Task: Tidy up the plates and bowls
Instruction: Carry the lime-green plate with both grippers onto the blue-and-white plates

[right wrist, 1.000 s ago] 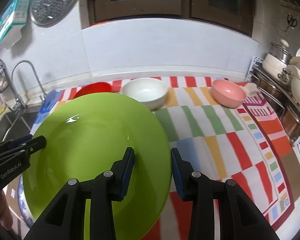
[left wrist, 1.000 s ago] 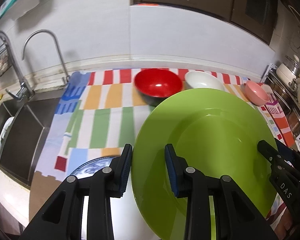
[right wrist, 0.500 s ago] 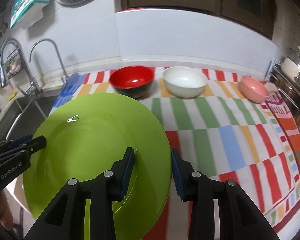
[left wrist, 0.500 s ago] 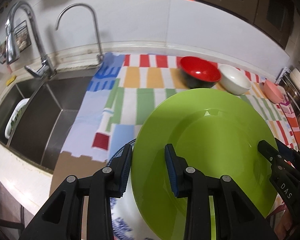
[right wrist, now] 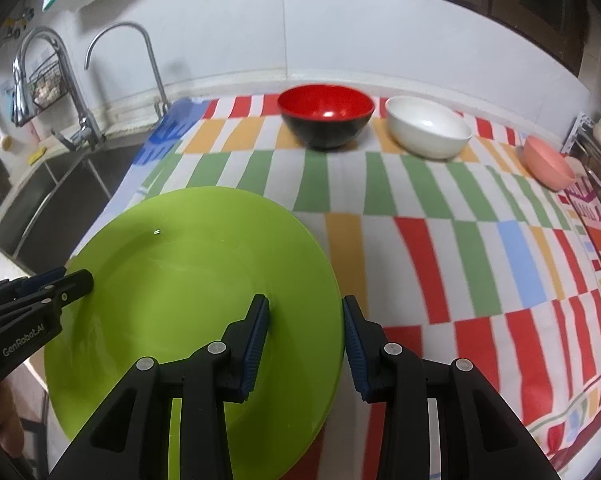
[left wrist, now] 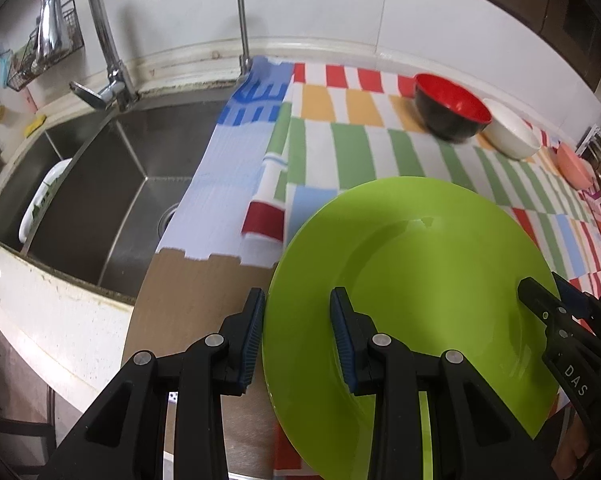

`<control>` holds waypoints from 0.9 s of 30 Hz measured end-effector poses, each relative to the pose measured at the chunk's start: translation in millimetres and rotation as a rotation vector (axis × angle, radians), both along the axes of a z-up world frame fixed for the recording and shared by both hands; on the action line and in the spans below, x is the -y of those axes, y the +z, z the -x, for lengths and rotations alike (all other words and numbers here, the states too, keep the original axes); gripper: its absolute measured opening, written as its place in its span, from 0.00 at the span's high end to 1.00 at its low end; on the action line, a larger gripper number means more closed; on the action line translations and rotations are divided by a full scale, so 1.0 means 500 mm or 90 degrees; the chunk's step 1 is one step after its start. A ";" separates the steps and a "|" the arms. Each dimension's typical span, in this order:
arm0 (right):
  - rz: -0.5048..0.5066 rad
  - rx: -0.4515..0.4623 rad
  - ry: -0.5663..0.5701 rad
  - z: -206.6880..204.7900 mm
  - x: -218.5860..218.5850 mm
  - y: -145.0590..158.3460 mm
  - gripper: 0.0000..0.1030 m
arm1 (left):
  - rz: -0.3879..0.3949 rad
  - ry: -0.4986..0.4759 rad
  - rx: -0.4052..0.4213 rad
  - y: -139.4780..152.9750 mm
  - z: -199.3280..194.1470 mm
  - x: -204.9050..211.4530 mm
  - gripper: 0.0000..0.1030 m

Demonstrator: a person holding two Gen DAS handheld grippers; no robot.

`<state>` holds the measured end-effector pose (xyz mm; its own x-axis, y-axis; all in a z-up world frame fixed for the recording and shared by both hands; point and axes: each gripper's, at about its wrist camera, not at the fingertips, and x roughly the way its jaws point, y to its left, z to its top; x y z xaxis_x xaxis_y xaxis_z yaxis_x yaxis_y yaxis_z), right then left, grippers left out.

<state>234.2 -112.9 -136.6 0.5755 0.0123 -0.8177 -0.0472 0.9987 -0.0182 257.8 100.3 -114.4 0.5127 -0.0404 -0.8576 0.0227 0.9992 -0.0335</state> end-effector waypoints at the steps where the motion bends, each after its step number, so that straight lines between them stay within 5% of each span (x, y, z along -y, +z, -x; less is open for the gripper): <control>1: 0.000 -0.005 0.001 0.001 -0.004 -0.006 0.63 | -0.001 0.000 -0.005 -0.006 0.000 -0.003 0.67; 22: 0.006 -0.049 0.001 -0.006 -0.014 -0.053 0.62 | -0.003 -0.018 -0.042 -0.050 -0.003 -0.008 0.67; 27: 0.009 -0.051 0.006 -0.005 -0.017 -0.052 0.61 | -0.006 -0.024 -0.028 -0.041 0.000 -0.007 0.60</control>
